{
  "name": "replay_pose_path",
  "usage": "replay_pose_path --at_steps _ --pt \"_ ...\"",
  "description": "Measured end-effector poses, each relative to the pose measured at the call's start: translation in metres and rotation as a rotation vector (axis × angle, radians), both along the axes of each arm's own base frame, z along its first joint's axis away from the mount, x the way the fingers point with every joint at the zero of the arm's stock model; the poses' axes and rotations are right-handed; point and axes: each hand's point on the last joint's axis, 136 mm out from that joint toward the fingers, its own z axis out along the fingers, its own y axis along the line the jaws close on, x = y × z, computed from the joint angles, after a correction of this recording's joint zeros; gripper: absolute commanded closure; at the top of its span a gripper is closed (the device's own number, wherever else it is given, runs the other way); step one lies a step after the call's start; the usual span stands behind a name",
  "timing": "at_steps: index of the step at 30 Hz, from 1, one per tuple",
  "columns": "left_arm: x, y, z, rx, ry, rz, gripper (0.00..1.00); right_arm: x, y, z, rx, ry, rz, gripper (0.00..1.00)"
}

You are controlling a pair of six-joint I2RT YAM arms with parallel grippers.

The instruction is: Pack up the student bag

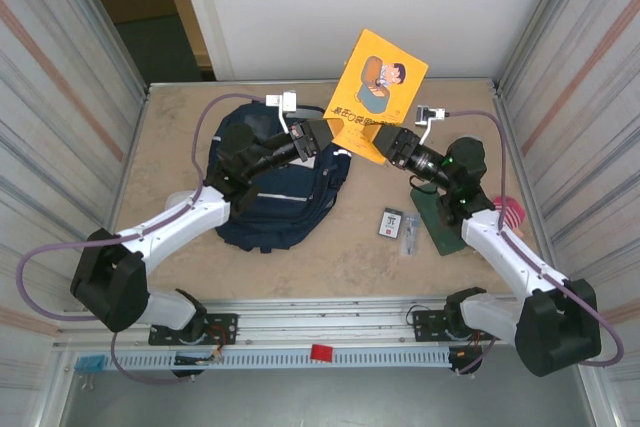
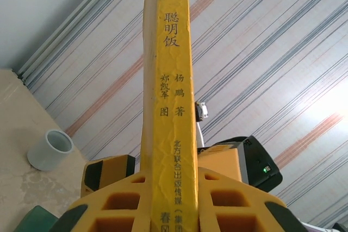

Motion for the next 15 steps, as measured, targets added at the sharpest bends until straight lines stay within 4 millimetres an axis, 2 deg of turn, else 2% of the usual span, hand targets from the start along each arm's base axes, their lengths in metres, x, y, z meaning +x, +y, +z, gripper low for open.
replay_pose_path --at_steps 3,9,12,13,15 --pt "0.002 0.000 -0.004 0.013 0.005 0.009 1.00 -0.006 0.002 0.008 0.006 -0.035 0.027 0.33" --pt "0.007 0.001 -0.010 0.039 0.004 0.042 1.00 -0.009 0.002 0.017 0.001 -0.078 0.032 0.54" --pt "0.010 0.003 -0.013 0.048 0.006 0.062 1.00 -0.009 0.002 0.027 0.006 -0.106 0.038 0.76" --pt "0.010 0.003 -0.011 0.049 -0.002 0.068 0.97 -0.008 0.002 0.028 0.006 -0.108 0.032 0.85" --pt "0.009 0.006 -0.008 0.051 -0.021 0.078 0.86 -0.005 0.000 0.026 0.005 -0.098 0.026 0.94"
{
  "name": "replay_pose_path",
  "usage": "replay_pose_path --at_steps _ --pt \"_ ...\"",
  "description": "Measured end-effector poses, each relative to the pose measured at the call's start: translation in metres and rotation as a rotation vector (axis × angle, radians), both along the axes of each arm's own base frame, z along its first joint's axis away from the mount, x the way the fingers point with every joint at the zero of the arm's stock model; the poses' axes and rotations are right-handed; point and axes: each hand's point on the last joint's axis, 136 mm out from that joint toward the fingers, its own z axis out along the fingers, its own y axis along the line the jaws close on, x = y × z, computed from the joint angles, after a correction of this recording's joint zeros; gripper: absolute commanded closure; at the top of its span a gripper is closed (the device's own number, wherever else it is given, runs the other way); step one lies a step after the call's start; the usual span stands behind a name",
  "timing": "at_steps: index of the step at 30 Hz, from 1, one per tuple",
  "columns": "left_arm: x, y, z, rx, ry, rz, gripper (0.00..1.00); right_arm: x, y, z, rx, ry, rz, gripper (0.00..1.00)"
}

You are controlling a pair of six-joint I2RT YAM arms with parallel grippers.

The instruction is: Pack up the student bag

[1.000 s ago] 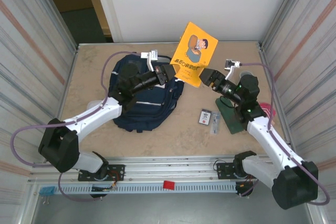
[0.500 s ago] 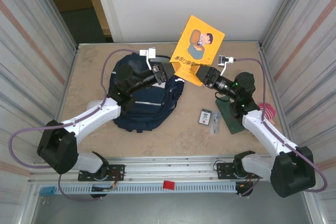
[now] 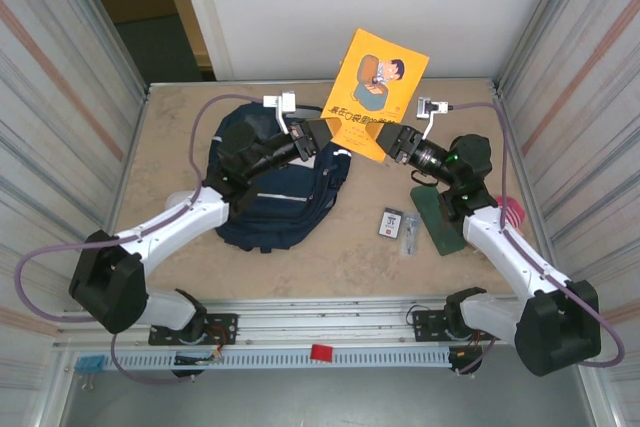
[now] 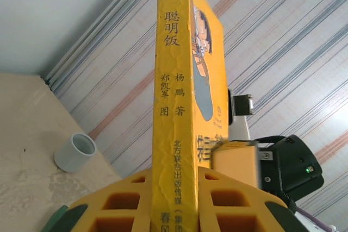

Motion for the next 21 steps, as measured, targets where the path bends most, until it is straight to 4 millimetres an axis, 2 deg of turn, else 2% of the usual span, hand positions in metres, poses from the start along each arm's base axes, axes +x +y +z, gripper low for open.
replay_pose_path --at_steps 3,6,10,13,17,21 --pt "-0.002 0.004 0.000 0.031 -0.020 0.020 0.67 -0.002 0.001 -0.001 -0.011 -0.011 0.010 0.98" --pt "-0.001 0.014 -0.011 0.102 -0.031 0.067 0.50 0.004 -0.006 -0.009 -0.076 -0.026 -0.036 1.00" --pt "-0.003 0.036 -0.025 0.253 -0.089 0.137 0.32 0.008 -0.012 -0.028 -0.297 -0.060 -0.132 0.98" --pt "-0.015 0.049 -0.034 0.411 -0.203 0.148 0.19 0.004 -0.012 -0.042 -0.480 -0.103 -0.144 0.99" --pt "-0.036 0.060 -0.048 0.623 -0.384 0.095 0.10 -0.008 -0.016 -0.068 -0.716 -0.187 -0.107 1.00" --pt "-0.055 0.069 -0.066 0.805 -0.565 0.009 0.06 -0.026 -0.017 -0.107 -0.972 -0.290 -0.005 1.00"
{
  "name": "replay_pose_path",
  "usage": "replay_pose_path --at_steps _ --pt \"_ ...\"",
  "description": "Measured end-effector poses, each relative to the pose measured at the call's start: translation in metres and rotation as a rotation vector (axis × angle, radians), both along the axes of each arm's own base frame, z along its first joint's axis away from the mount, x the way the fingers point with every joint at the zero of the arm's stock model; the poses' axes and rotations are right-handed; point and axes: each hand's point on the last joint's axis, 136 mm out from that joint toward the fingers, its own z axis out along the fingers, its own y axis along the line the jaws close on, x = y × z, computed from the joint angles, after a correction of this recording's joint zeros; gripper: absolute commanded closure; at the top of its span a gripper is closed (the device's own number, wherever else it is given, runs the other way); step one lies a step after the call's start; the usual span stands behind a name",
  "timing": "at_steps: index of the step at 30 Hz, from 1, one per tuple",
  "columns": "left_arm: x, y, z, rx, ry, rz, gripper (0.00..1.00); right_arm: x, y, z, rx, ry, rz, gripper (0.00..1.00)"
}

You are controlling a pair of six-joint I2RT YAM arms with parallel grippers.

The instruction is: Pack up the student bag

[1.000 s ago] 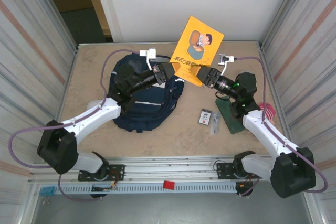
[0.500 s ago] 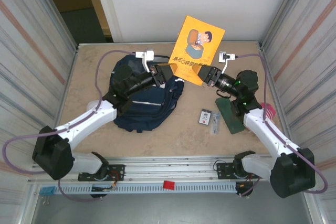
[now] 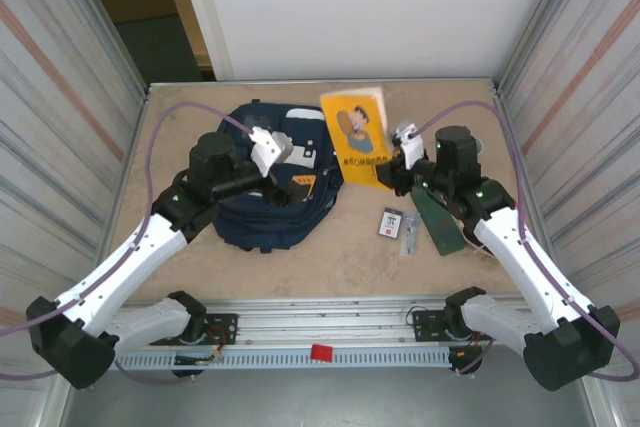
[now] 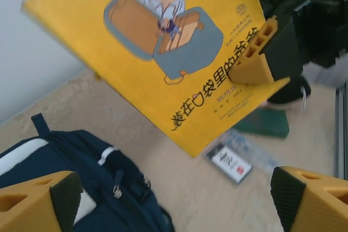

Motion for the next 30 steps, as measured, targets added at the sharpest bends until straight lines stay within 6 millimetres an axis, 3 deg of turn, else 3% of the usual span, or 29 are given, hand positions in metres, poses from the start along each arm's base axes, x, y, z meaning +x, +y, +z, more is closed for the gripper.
replay_pose_path --at_steps 8,12,17,19,23,26,30 --pt "-0.011 0.019 -0.020 0.169 -0.125 -0.118 0.04 -0.045 0.002 -0.050 -0.342 -0.083 0.313 1.00" --pt "-0.012 0.015 -0.033 0.176 -0.088 -0.185 0.05 -0.060 0.008 -0.059 -0.407 -0.126 0.444 1.00" --pt "-0.022 0.003 -0.056 0.170 0.009 -0.300 0.10 -0.065 0.016 -0.062 -0.410 -0.135 0.527 1.00" --pt "-0.025 0.000 -0.062 0.167 0.040 -0.333 0.18 -0.064 0.020 -0.058 -0.394 -0.143 0.551 1.00" --pt "-0.035 -0.006 -0.063 0.148 0.063 -0.400 0.50 -0.063 0.028 -0.050 -0.365 -0.159 0.579 0.97" --pt "-0.042 -0.009 -0.058 0.121 0.073 -0.435 0.90 -0.061 0.032 -0.047 -0.347 -0.159 0.589 0.76" --pt "-0.039 -0.007 -0.054 0.073 0.098 -0.434 0.98 -0.049 0.031 -0.033 -0.252 -0.147 0.521 0.51"
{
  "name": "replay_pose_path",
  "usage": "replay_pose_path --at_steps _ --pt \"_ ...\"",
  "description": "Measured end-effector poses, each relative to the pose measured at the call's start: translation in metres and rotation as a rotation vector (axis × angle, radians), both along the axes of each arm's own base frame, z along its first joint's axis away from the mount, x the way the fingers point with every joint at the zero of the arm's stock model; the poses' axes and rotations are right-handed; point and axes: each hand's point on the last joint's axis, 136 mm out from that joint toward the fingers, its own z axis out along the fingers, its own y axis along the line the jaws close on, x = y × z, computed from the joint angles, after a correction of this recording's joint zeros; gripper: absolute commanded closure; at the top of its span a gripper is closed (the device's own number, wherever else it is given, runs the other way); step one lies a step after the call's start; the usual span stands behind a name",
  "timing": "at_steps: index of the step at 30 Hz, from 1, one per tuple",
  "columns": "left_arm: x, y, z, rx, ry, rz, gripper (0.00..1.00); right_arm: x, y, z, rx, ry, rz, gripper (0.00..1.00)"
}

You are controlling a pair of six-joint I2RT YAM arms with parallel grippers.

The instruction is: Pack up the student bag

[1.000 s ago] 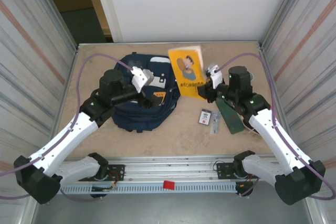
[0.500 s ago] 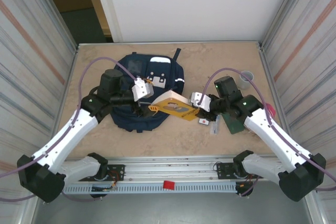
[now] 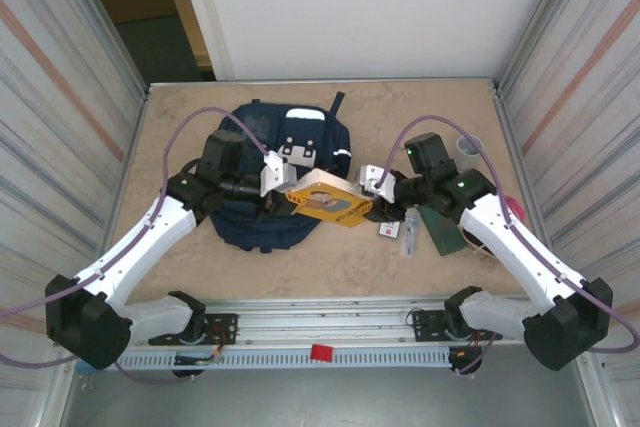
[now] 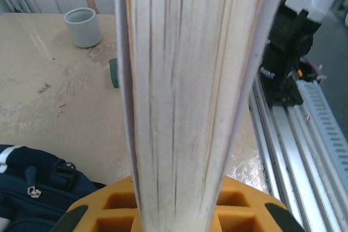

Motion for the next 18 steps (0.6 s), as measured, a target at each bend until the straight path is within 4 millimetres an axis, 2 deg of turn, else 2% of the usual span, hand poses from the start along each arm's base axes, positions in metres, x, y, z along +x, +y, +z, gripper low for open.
replay_pose_path --at_steps 2,5,7,10,13,18 --pt "0.006 0.002 0.003 -0.046 0.027 0.020 0.98 0.015 -0.010 0.015 0.110 0.024 -0.089 0.45" --pt "0.017 0.007 0.007 -0.125 0.076 0.067 0.97 0.034 -0.039 0.031 0.298 0.076 -0.257 0.34" --pt "0.022 0.008 0.011 -0.178 0.111 0.084 0.98 0.035 -0.050 0.035 0.403 0.118 -0.330 0.30" --pt "0.023 0.004 0.024 -0.251 0.139 0.078 0.97 0.025 -0.049 0.041 0.527 0.169 -0.343 0.26" --pt "0.022 0.001 0.045 -0.322 0.144 0.049 0.97 0.018 -0.046 0.048 0.619 0.209 -0.326 0.24" --pt "0.015 -0.004 0.067 -0.392 0.153 -0.015 0.95 0.015 -0.036 0.064 0.714 0.285 -0.277 0.29"
